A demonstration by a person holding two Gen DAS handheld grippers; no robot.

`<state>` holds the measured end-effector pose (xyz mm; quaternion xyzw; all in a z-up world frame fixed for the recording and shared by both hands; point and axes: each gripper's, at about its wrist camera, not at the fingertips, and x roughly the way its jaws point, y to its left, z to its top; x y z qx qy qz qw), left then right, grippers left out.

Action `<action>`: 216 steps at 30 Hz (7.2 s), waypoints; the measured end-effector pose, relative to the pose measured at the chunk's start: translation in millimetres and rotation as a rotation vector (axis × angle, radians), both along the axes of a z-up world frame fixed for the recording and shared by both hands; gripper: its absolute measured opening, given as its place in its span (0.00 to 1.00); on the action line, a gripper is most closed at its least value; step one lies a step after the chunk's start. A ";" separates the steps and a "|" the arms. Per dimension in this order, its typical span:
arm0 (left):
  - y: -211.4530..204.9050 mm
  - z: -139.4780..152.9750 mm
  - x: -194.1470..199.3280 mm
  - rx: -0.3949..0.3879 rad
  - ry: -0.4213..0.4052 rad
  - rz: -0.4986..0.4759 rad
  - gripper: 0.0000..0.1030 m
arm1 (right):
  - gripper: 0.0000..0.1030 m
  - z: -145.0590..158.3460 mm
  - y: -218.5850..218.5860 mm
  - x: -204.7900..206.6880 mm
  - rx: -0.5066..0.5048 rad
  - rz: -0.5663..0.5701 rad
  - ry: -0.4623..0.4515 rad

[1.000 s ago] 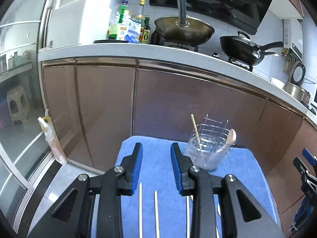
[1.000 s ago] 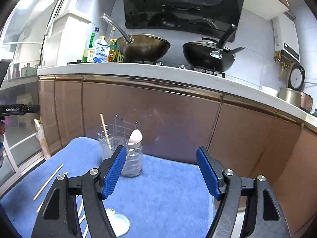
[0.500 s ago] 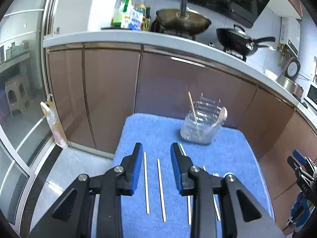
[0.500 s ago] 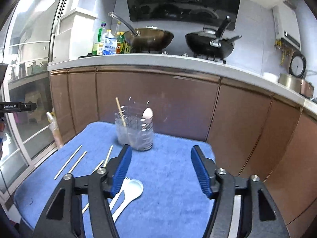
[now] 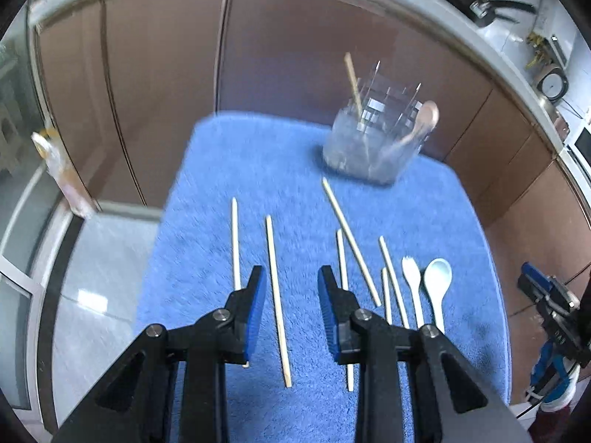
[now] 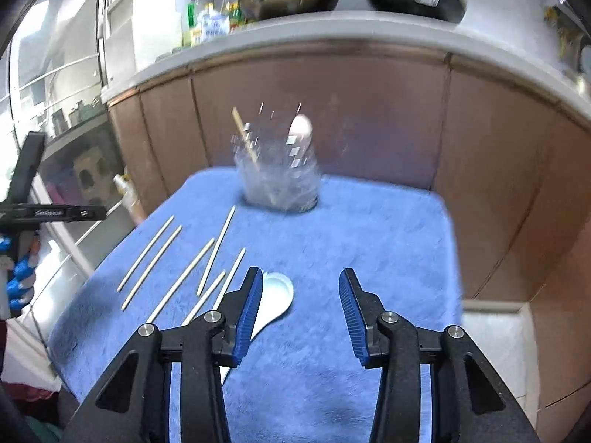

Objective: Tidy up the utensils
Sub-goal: 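Withdraw both open tools back over the towel, then grasp another chopstick with the left tool while the right tool grasps a white spoon, then carry chopstick and spoon over the holder and release them inside, then withdraw both open tools back over the towel, then grasp a chopstick with the left tool while the right tool grasps the white fork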

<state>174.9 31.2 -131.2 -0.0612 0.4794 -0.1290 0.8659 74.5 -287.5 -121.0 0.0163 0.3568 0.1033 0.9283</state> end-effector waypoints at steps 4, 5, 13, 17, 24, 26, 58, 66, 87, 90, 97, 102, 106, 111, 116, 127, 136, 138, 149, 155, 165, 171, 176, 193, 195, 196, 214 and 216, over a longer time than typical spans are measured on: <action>-6.1 -29.1 29.5 -0.015 0.116 -0.021 0.26 | 0.41 -27.6 0.2 20.9 0.053 0.057 0.102; -8.4 -36.3 37.0 -0.014 0.142 -0.027 0.26 | 0.41 -32.0 -0.7 25.1 0.066 0.065 0.119; -22.9 -74.3 80.1 0.033 0.256 -0.024 0.26 | 0.39 -63.5 -4.9 63.3 0.156 0.128 0.249; -23.5 -87.9 92.2 0.052 0.299 -0.017 0.26 | 0.38 -78.4 -5.3 80.5 0.180 0.167 0.308; -27.7 -98.9 107.8 0.073 0.347 -0.037 0.19 | 0.31 -97.5 -0.6 108.0 0.201 0.223 0.397; -27.5 -99.1 110.9 0.075 0.355 -0.043 0.17 | 0.29 -102.3 1.7 114.7 0.194 0.238 0.425; -3.1 16.8 31.1 -0.080 -0.109 0.022 0.05 | 0.07 -19.6 25.0 76.3 -0.013 0.200 0.151; -22.7 96.2 22.4 -0.179 -0.346 0.020 0.05 | 0.07 66.9 41.5 71.9 -0.121 0.090 -0.160; -97.3 116.3 182.6 -0.310 -0.701 0.259 0.05 | 0.07 85.9 73.1 209.8 -0.248 -0.159 -0.559; -106.4 94.2 195.2 -0.271 -0.710 0.278 0.05 | 0.07 66.6 75.9 218.6 -0.265 -0.169 -0.554; -113.9 46.0 208.0 -0.209 -0.716 0.312 0.06 | 0.08 21.3 78.8 230.4 -0.293 -0.152 -0.505; -109.8 44.6 194.8 -0.187 -0.732 0.272 0.09 | 0.33 14.1 77.6 223.8 -0.266 -0.143 -0.510; -102.4 55.7 179.1 -0.191 -0.733 0.257 0.21 | 0.44 19.3 75.9 216.7 -0.250 -0.153 -0.518; -89.6 73.8 149.8 -0.170 -0.736 0.243 0.25 | 0.47 31.6 72.8 198.9 -0.239 -0.163 -0.524; -81.1 91.2 117.6 -0.108 -0.715 0.222 0.31 | 0.50 47.4 69.4 173.8 -0.202 -0.167 -0.502; -56.4 105.2 39.0 0.027 -0.569 0.171 0.34 | 0.50 65.4 64.9 106.1 -0.140 -0.141 -0.366; -34.1 104.9 -13.7 0.090 -0.478 0.124 0.34 | 0.50 69.6 54.2 50.9 -0.115 -0.120 -0.287; -30.5 102.7 -24.7 0.112 -0.463 0.109 0.34 | 0.50 68.1 52.0 40.8 -0.111 -0.114 -0.273; -15.9 67.4 -48.7 0.107 -0.306 0.045 0.34 | 0.49 40.0 46.1 8.4 -0.055 -0.062 -0.122; -27.3 29.9 -41.4 0.087 -0.154 -0.064 0.33 | 0.43 19.4 47.4 6.3 -0.032 -0.031 -0.030; -56.6 -32.7 -12.9 0.075 0.052 -0.179 0.33 | 0.40 -37.1 54.6 29.2 0.020 0.032 0.161; -75.0 -52.8 6.9 0.083 0.105 -0.208 0.33 | 0.38 -58.6 60.4 43.3 0.010 0.055 0.218; -91.5 -70.2 25.2 0.096 0.163 -0.219 0.33 | 0.37 -71.1 61.5 56.7 0.010 0.060 0.260; -113.9 -100.0 69.2 0.107 0.311 -0.239 0.11 | 0.34 -101.0 73.0 97.3 -0.006 0.096 0.442; -115.4 -100.6 70.2 0.106 0.314 -0.244 0.11 | 0.33 -105.1 77.6 103.5 -0.015 0.100 0.464; -115.3 -100.6 70.5 0.106 0.315 -0.247 0.11 | 0.33 -107.1 79.9 106.4 -0.020 0.103 0.474; -94.6 -101.3 78.1 0.028 0.297 -0.255 0.05 | 0.24 -115.2 134.3 139.3 -0.229 0.078 0.575; -95.6 -101.1 76.0 0.025 0.288 -0.248 0.05 | 0.24 -116.2 131.4 138.4 -0.221 0.076 0.566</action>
